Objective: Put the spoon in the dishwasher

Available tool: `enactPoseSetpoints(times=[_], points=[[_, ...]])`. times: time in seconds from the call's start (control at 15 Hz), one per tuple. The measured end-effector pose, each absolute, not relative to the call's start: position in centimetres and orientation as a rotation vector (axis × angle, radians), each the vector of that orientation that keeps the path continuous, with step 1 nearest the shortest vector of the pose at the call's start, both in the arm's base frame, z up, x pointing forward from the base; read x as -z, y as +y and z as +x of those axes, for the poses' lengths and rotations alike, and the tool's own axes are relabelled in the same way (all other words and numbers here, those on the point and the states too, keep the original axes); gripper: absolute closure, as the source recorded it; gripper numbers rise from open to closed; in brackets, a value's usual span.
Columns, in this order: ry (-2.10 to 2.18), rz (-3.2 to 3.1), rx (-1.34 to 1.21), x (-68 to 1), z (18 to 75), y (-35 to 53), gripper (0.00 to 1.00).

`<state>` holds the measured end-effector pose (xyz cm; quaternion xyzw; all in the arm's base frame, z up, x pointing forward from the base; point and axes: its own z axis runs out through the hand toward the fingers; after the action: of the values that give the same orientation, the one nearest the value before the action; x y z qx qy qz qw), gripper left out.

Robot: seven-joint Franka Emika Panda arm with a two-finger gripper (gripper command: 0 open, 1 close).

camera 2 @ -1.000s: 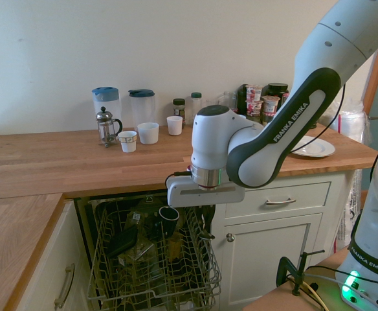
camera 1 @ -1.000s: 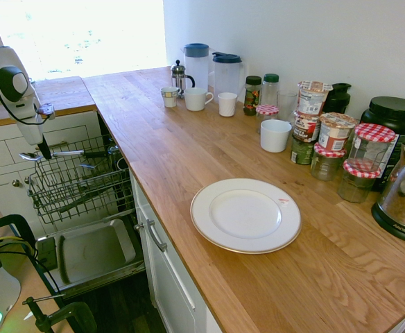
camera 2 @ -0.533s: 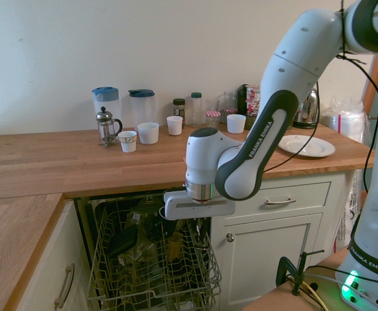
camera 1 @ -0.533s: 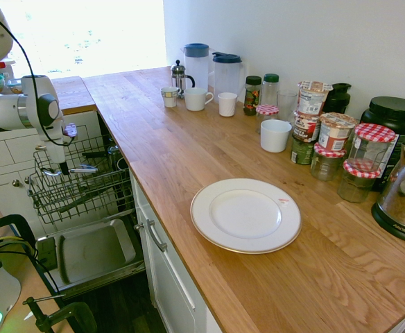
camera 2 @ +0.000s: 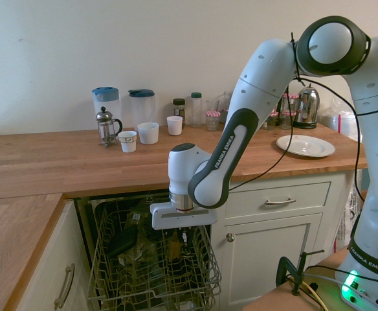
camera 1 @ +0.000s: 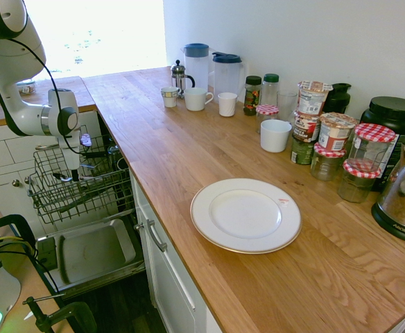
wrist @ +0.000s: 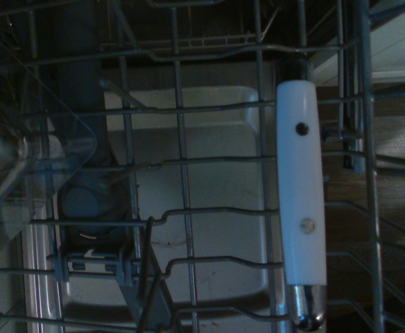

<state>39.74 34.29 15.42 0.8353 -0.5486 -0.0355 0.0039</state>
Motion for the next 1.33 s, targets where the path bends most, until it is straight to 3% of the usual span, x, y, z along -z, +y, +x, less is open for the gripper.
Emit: enactPoseSetpoints(times=[0.87,1.33], points=[[-1.665,2.612,0.145,-14.5,40.7,35.2,0.0],[-1.698,2.623,0.045,-21.5,39.7,34.6,0.0]])
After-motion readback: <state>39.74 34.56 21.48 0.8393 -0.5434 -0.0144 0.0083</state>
